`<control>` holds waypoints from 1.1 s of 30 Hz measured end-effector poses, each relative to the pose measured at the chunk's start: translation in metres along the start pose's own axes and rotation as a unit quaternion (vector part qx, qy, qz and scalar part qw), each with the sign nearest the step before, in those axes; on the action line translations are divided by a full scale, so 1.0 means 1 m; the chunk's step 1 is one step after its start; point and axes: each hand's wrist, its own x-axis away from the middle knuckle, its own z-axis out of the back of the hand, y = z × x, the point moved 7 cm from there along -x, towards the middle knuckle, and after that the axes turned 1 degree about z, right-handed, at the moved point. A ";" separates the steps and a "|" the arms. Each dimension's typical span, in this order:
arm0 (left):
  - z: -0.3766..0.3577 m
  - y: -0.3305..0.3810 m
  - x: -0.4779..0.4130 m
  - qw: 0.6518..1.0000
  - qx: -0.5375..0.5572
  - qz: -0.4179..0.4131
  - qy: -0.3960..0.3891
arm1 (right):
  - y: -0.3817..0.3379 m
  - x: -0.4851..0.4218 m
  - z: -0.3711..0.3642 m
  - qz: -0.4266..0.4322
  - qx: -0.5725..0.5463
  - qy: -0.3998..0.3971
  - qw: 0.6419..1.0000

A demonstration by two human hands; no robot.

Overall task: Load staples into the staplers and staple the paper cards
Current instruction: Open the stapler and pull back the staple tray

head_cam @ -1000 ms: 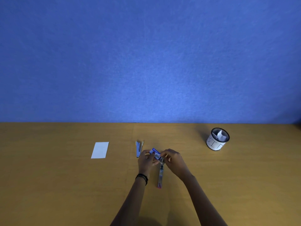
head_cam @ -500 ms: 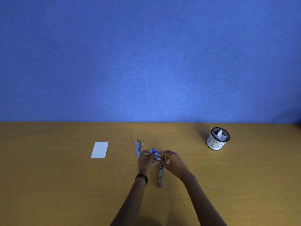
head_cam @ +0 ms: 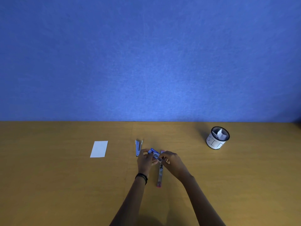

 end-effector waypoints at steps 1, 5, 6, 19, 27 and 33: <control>0.000 0.000 0.000 1.000 -0.002 -0.001 0.002 | 0.002 0.000 0.000 -0.006 -0.001 0.005 1.000; -0.001 0.001 0.000 1.000 -0.008 -0.007 0.003 | 0.007 -0.001 0.003 -0.026 -0.003 0.035 0.999; -0.001 0.001 0.000 1.000 -0.009 -0.009 0.004 | 0.007 -0.002 0.004 -0.028 -0.004 0.047 0.998; 0.005 -0.002 -0.005 0.999 -0.039 0.006 0.013 | 0.069 0.022 0.017 -0.232 -0.137 0.153 0.951; 0.005 -0.011 -0.006 0.997 -0.066 0.041 -0.001 | 0.097 0.054 -0.046 -0.294 -0.027 -0.108 0.949; 0.003 -0.009 -0.004 0.997 -0.062 0.041 -0.015 | 0.096 0.061 -0.052 -0.285 -0.029 -0.107 0.952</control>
